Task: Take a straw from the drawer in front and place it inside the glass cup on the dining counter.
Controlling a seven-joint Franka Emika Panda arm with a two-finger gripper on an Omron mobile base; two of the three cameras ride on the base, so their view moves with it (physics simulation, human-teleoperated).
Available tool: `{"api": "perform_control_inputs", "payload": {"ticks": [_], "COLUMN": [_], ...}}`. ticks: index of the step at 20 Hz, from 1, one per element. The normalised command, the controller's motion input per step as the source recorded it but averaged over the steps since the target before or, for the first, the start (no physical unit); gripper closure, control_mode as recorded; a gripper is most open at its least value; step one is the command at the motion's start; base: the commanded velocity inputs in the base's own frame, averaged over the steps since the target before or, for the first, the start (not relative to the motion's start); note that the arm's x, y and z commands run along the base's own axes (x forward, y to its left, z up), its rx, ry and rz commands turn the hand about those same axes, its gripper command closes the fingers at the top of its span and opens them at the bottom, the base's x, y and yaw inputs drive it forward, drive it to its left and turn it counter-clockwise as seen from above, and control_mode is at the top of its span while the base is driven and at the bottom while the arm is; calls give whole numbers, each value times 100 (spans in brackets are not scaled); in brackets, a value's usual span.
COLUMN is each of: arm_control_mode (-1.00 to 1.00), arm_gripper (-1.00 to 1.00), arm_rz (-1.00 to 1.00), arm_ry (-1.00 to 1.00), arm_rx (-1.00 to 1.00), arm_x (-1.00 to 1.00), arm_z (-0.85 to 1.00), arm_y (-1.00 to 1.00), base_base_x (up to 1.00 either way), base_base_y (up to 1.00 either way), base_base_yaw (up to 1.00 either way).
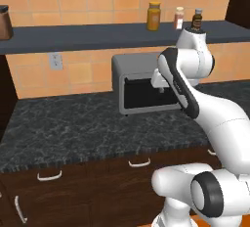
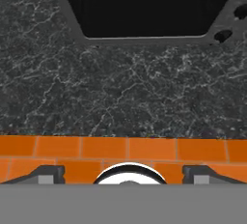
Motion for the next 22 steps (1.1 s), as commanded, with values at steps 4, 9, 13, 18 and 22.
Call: {"api": "perform_control_inputs", "payload": {"ticks": [4,9,13,18,22], "arm_control_mode": [100,100,100,100,100], "arm_gripper": [-100,-100,-100,-100,-100], "arm_rz": [0,0,0,0,0], "arm_ry": [0,0,0,0,0], "arm_rx": [0,0,0,0,0], "arm_x": [0,0,0,0,0], "arm_z": [0,0,0,0,0], "arm_y": [0,0,0,0,0], "base_base_x": [-16,0,0,-1,-25], "base_base_y": [-18,-65,-69,-73,-76], "base_base_yaw": [37,67,70,65,50]}}
